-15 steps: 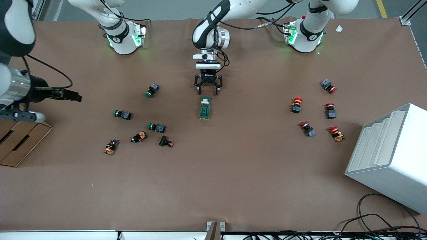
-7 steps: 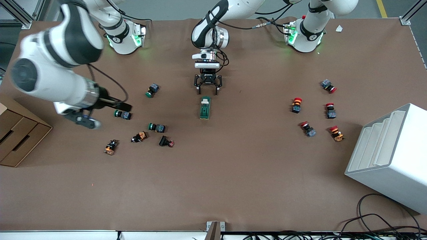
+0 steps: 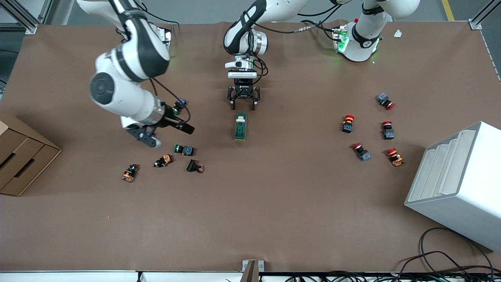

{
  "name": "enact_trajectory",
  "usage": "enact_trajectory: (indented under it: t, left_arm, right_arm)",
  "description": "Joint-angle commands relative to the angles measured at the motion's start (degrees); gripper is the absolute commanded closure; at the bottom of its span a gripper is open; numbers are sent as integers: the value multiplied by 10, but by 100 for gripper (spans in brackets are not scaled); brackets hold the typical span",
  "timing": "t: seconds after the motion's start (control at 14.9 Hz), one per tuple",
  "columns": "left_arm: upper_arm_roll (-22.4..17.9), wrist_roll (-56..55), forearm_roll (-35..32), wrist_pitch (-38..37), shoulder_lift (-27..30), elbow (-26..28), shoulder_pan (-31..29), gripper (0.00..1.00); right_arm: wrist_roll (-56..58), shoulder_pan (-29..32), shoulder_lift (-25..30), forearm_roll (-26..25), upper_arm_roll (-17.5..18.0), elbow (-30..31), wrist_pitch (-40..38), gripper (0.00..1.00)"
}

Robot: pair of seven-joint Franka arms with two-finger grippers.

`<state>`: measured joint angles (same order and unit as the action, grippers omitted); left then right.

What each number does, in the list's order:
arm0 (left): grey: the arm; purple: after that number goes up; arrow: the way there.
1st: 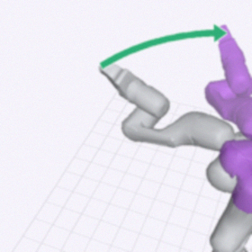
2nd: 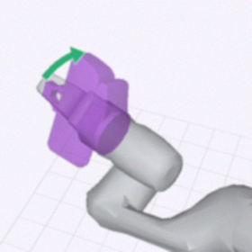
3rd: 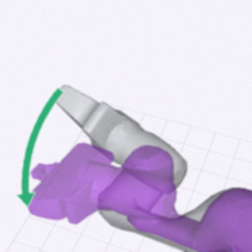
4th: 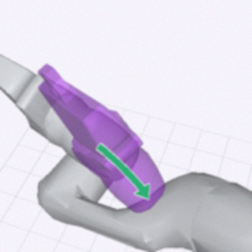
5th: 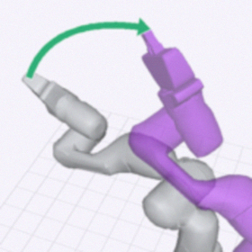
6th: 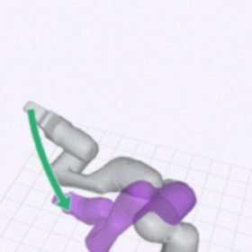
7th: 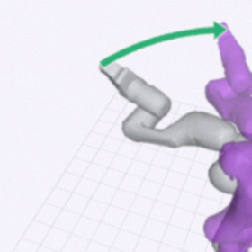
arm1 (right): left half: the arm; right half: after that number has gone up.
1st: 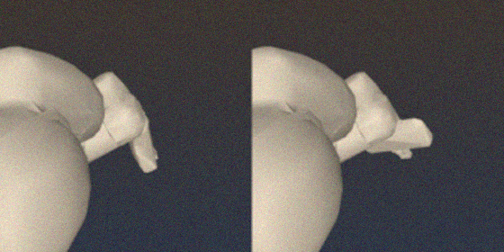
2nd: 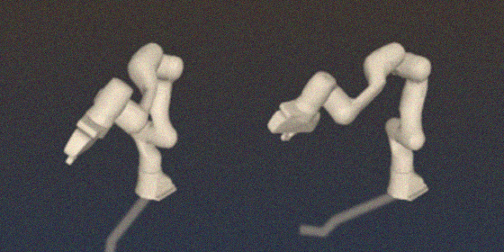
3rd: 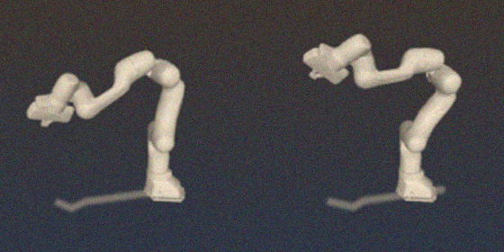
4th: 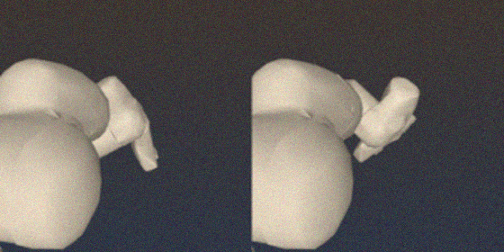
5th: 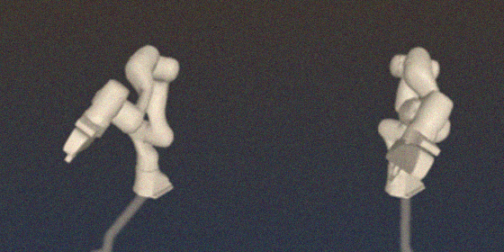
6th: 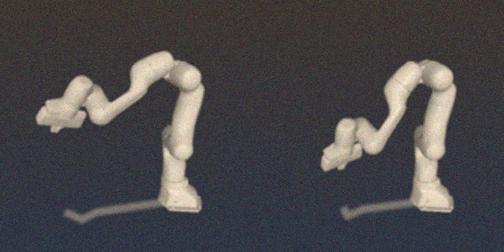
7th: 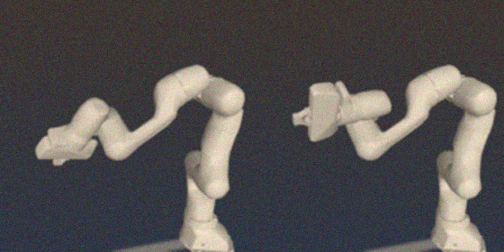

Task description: Close load switch with both arms

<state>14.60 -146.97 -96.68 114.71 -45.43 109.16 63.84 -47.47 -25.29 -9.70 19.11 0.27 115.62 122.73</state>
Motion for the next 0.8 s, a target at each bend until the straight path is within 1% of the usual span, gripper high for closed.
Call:
enact_trajectory:
  t: [0.0,0.07,0.27,0.4,0.6,0.74]
  left_arm:
    - [3,12,7,10,-24,-11,7,4]
    - [3,13,7,10,-25,-11,7,4]
    - [3,12,7,9,-25,-7,8,4]
    - [3,12,7,10,-24,-8,7,4]
    - [3,13,7,10,-25,-9,5,4]
    - [2,13,7,9,-25,-11,3,4]
  right_arm:
    - [-40,-55,-16,29,-4,58,92,0]
    - [-49,-75,-36,46,-5,64,124,0]
    - [-50,-107,-87,85,-4,62,192,0]
    - [-49,-114,-116,110,-4,58,229,0]
    - [-49,-142,-134,149,-4,57,275,0]
    - [-49,-152,-145,163,-4,50,288,0]
